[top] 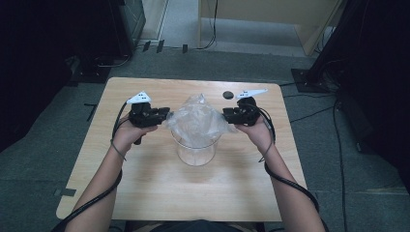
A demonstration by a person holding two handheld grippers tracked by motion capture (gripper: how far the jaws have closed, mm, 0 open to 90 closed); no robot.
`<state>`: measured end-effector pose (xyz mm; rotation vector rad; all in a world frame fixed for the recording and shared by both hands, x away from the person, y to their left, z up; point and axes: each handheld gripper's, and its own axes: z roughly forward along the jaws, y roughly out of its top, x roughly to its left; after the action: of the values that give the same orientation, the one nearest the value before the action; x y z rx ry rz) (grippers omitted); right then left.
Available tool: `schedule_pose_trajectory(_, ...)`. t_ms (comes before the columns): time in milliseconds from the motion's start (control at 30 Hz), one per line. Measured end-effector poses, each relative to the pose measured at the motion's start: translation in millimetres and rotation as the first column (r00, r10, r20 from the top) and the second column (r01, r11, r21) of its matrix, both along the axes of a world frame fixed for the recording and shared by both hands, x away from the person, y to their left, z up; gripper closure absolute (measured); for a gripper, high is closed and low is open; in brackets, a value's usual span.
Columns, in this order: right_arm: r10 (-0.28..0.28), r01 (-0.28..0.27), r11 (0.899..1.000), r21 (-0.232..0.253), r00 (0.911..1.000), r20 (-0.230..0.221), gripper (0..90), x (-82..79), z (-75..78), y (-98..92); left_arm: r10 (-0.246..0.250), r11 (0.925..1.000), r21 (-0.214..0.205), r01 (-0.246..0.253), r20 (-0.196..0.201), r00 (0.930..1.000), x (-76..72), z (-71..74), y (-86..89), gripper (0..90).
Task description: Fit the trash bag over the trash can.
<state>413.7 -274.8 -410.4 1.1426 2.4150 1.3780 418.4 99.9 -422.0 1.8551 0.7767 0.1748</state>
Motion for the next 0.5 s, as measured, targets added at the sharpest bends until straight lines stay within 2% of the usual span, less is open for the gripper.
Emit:
schedule_pose_trajectory(100, -0.011, 0.011, 0.999, 0.041, 0.9999, 0.011, 52.3, -1.3, 6.4, -6.0, 0.005, 0.9996, -0.026, -0.005, 0.009, 1.0, -1.6, 7.5, 4.3, 61.9)
schedule_pose_trajectory(267, 0.003, -0.005, 0.995, 0.096, 0.9997, 0.023, 52.5, -4.7, 16.2, -10.5, -0.007, 0.9985, -0.053, 0.009, 0.04, 0.9992, -5.7, 20.4, 5.5, 61.0)
schedule_pose_trajectory(367, 0.009, -0.011, 0.994, 0.106, 0.9997, 0.025, 52.4, -6.7, 19.8, -11.6, -0.014, 0.9981, -0.058, 0.017, 0.053, 0.9985, -8.2, 25.3, 6.1, 60.1)
schedule_pose_trajectory(500, 0.017, -0.019, 0.994, 0.103, 0.9996, 0.024, 52.1, -9.5, 21.9, -13.1, -0.031, 0.9974, -0.063, 0.033, 0.038, 0.9988, -9.9, 27.7, 8.7, 58.5)
